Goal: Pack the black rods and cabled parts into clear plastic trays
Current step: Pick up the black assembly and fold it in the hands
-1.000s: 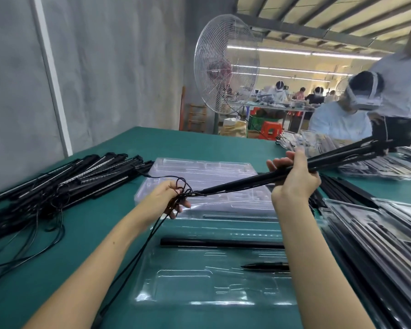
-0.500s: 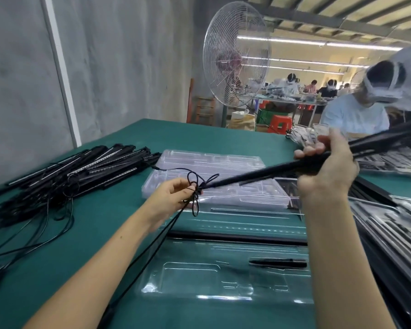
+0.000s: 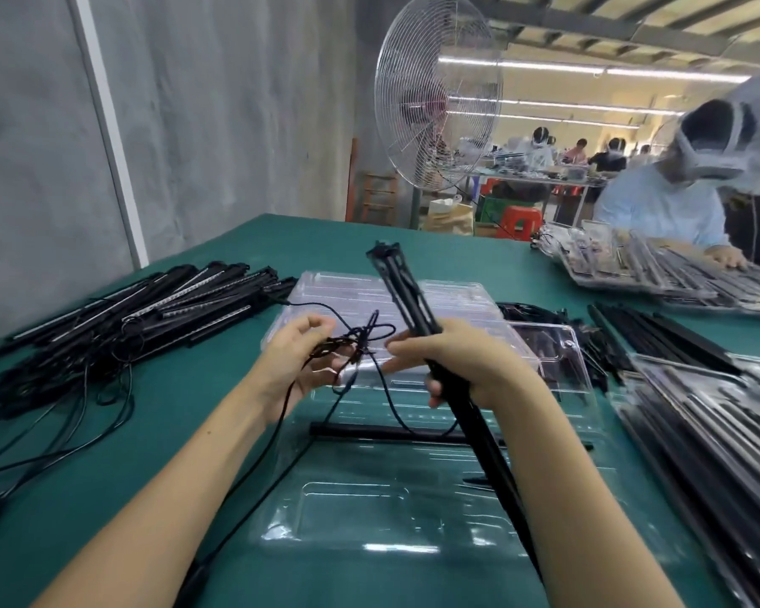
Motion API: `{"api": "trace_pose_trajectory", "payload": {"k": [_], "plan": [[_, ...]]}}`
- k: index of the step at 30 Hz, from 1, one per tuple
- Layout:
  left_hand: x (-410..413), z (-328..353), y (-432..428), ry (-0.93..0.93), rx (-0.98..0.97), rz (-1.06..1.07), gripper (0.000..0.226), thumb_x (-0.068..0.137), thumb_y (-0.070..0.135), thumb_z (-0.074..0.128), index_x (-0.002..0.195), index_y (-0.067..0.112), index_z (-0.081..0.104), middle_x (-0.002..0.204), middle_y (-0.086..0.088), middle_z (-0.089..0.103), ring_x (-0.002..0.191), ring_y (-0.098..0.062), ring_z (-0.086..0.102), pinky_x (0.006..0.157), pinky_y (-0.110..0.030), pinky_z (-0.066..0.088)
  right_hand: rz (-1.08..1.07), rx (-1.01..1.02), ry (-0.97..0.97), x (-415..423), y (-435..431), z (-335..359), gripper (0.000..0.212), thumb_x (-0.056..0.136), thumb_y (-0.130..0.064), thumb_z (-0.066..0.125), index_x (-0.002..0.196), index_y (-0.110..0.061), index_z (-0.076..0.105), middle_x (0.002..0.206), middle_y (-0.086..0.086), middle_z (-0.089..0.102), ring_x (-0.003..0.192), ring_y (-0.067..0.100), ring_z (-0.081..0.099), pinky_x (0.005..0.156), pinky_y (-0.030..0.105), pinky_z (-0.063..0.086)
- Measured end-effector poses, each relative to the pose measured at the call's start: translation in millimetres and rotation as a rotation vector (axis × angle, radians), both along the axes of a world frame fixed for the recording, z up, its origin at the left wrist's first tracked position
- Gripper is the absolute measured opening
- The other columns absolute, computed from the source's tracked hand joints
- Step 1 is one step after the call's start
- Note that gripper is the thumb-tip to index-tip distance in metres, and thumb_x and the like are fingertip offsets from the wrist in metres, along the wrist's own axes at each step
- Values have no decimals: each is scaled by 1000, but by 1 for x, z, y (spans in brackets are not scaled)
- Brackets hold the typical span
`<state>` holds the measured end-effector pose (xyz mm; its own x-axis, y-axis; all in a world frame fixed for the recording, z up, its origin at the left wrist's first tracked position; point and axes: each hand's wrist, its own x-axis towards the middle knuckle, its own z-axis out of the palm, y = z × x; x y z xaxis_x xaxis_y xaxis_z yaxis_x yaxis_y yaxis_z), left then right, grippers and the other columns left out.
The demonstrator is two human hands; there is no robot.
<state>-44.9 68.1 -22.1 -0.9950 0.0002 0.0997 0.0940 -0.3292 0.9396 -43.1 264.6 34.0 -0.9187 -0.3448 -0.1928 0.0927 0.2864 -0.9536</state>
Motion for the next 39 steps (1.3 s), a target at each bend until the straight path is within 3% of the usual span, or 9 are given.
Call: {"api": "trace_pose_trajectory", "payload": {"k": [3, 8, 12, 15, 19, 23, 25, 32, 39], "plan": [[1, -2, 3, 7, -5, -66, 11, 91, 22, 54, 84, 16, 50, 70, -3, 68, 55, -13, 63, 42, -24, 50, 21, 32, 59, -1, -9, -6, 21, 83, -14, 69, 101, -3, 63, 81, 11, 73, 32, 10, 40, 37, 20, 41], [2, -3, 5, 71, -34, -128, 22, 81, 35, 58, 85, 14, 54, 75, -1, 68, 59, -13, 64, 46, -23, 49, 19, -102, -18, -4, -9, -9, 34, 84, -27, 68, 108, -4, 58, 83, 12, 74, 33, 9, 35, 37, 20, 39], [0, -4, 4, 121, -114, -70, 22, 80, 36, 59, 84, 15, 57, 70, 2, 66, 58, -9, 62, 51, -21, 50, 17, -94, 5, -5, -6, -14, 13, 85, -15, 68, 92, -8, 60, 73, 8, 72, 35, 8, 38, 38, 21, 41], [-1, 1, 3, 185, -365, 79, 20, 80, 40, 60, 79, 19, 57, 65, 4, 61, 51, -7, 57, 52, -23, 49, 10, -92, 6, -6, -5, -16, 8, 84, -6, 65, 88, -6, 59, 71, 9, 71, 35, 9, 40, 38, 20, 41], [-2, 9, 0, 341, -823, 288, 20, 92, 36, 57, 75, 26, 52, 61, 11, 52, 49, 2, 44, 52, -13, 37, 5, -101, -1, -5, -8, -20, 8, 83, -2, 64, 84, -7, 58, 70, 8, 71, 34, 9, 40, 38, 20, 41], [-3, 26, 2, 266, -912, 316, 24, 92, 43, 54, 77, 24, 52, 61, 7, 51, 44, -4, 44, 47, -21, 40, -55, -172, 2, -5, -10, -21, 6, 84, -2, 63, 83, -7, 58, 69, 7, 70, 33, 9, 39, 38, 20, 41], [-5, 38, 3, 187, -884, 249, 24, 94, 37, 54, 81, 17, 53, 57, 4, 49, 37, -4, 43, 38, -18, 36, -108, -217, 22, -5, -13, -22, 7, 84, -2, 63, 83, -6, 58, 70, 7, 69, 32, 9, 39, 37, 20, 42], [-7, 81, 4, -56, -347, 55, 22, 92, 20, 59, 77, 5, 52, 52, 2, 44, 35, -3, 40, 32, -12, 30, -240, -370, 91, -4, -21, -21, 14, 81, -5, 69, 87, -6, 57, 76, 11, 68, 35, 11, 40, 39, 21, 44], [-7, 77, -12, -70, -331, 73, 21, 98, 14, 47, 83, 4, 56, 59, -1, 39, 34, -2, 37, 30, -12, 27, -186, -500, -50, -3, -20, -16, 28, 87, -17, 63, 109, -3, 56, 75, 6, 71, 32, 10, 30, 37, 19, 36]]}}
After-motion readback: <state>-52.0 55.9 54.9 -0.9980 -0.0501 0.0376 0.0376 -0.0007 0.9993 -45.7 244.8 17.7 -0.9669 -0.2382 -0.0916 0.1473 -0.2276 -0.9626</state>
